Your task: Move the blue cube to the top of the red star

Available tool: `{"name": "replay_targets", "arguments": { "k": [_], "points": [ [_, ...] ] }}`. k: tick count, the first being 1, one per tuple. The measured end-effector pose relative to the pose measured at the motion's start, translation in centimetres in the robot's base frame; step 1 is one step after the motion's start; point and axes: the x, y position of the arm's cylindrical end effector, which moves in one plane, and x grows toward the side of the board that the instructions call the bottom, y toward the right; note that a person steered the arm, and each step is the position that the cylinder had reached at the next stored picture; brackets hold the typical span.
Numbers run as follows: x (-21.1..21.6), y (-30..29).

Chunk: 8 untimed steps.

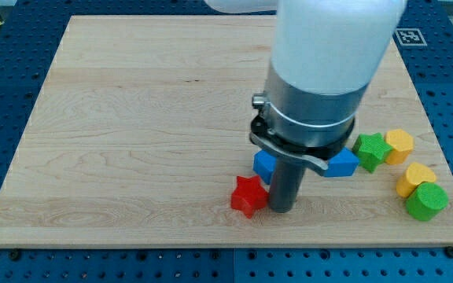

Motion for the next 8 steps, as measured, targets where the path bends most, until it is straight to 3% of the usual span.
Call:
{"name": "replay_targets", "arguments": {
  "k": [2, 3, 4, 5, 8],
  "points": [
    [0.2, 0.3],
    [0.5, 4.8],
    [-0.9, 5.7],
    [-4.0, 3.9],
    [-5.4, 1.1]
  ]
}}
